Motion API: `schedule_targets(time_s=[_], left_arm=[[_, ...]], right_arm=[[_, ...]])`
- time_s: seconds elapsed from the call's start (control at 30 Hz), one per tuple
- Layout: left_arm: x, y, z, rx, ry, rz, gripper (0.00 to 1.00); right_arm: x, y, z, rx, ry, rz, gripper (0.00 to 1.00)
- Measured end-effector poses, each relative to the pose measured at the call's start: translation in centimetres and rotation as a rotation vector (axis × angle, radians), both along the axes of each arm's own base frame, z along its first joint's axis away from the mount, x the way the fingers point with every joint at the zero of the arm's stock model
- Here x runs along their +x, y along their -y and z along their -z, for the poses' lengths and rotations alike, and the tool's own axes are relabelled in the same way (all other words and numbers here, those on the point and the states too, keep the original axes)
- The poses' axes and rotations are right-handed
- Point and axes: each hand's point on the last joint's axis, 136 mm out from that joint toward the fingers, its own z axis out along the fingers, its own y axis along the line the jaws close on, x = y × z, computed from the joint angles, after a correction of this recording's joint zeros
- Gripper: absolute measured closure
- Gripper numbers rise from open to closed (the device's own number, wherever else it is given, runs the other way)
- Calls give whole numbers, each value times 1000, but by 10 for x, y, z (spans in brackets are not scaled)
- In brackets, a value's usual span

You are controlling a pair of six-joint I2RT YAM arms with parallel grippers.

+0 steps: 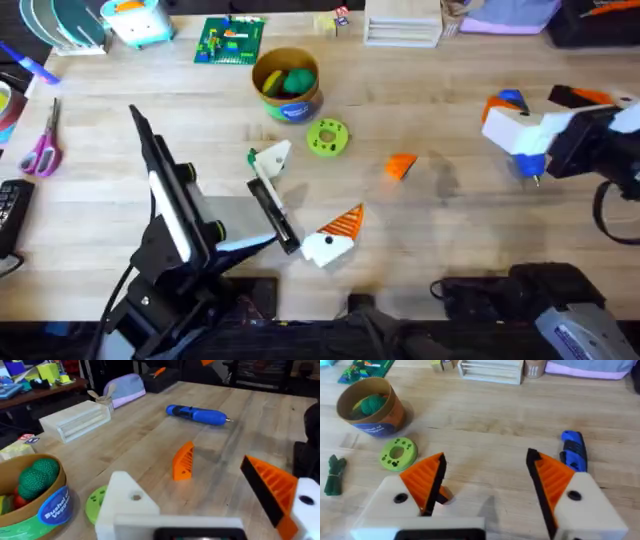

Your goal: Pick up the gripper from the table and insert it into the empty holder that is missing its gripper. Then pick up a screw, insert it into the mounting hole, and use the screwdriver to tighten it. Finally, clean up the table by picking up the vegetable and placing it into the bucket.

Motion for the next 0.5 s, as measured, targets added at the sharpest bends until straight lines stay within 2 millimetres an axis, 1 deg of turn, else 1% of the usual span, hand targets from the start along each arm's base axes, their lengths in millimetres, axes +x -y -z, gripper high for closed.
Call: schedule_targets(time_s=[0.5], left_arm=[[0, 0, 0, 0, 0, -1, 9]], right_arm=[[0, 1, 0, -7, 1, 5, 10]])
